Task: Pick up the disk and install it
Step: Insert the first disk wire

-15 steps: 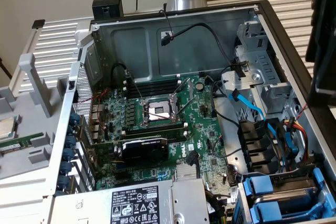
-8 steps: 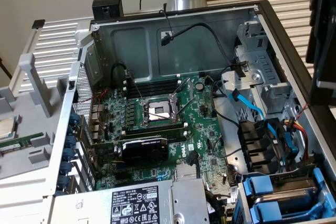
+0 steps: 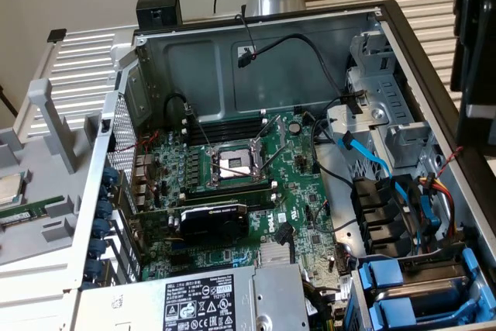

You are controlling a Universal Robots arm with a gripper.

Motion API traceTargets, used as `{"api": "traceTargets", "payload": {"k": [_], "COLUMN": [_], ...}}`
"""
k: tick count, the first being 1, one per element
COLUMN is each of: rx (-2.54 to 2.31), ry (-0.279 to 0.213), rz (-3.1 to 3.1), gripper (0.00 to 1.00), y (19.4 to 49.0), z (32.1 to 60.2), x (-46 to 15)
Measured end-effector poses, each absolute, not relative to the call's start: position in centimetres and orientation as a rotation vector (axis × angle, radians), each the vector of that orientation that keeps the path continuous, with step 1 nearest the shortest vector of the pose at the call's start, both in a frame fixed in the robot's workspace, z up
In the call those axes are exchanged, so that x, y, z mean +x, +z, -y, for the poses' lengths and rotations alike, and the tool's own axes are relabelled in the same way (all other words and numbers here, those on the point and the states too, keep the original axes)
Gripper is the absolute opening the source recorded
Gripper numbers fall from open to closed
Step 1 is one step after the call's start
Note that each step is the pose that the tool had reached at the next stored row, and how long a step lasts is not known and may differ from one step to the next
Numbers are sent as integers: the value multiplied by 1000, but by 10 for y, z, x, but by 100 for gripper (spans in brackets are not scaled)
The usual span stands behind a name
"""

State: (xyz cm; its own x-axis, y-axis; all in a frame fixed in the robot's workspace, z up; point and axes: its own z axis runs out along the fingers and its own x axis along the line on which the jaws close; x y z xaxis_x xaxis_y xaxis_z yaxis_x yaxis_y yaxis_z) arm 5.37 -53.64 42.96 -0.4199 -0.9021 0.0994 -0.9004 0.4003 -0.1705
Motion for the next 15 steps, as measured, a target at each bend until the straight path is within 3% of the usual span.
{"api": "traceTargets", "payload": {"k": [15], "rx": [-1608], "ry": [-315], "rz": [-2673], "gripper": [67], "y": [414], "z": [535], "x": [49]}}
